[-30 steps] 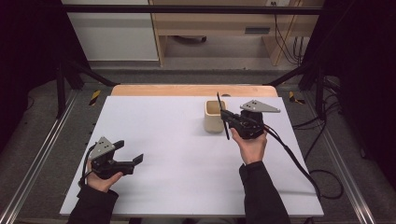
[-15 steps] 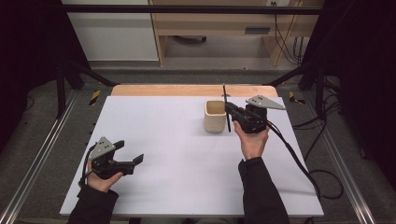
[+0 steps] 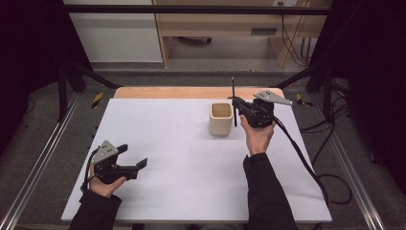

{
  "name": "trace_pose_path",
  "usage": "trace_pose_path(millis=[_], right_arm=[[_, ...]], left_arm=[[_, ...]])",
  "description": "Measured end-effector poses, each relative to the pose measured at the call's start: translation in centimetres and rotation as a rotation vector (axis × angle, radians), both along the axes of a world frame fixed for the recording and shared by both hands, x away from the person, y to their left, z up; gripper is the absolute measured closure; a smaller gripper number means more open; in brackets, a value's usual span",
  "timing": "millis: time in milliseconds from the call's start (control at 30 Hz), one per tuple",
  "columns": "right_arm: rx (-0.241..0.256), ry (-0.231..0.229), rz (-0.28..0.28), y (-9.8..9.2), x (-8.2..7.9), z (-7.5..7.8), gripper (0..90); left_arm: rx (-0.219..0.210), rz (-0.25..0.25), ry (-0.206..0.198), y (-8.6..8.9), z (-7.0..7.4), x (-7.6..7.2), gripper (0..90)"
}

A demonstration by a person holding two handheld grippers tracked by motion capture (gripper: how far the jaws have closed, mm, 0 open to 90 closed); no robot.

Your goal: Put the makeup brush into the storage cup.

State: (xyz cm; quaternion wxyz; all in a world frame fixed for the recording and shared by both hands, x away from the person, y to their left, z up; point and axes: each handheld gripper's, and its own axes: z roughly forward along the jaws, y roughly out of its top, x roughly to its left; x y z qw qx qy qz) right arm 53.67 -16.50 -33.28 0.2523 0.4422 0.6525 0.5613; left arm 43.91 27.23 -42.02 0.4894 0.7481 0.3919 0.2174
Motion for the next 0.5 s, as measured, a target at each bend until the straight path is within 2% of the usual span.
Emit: trace_pose_path(millis=[500], right_arm=[[0.016, -0.021, -0.013, 0.8, 2.4, 0.1, 83.9]], left_arm=[[-0.001, 0.002, -0.001, 0.0, 0.0, 0.0, 5.5]])
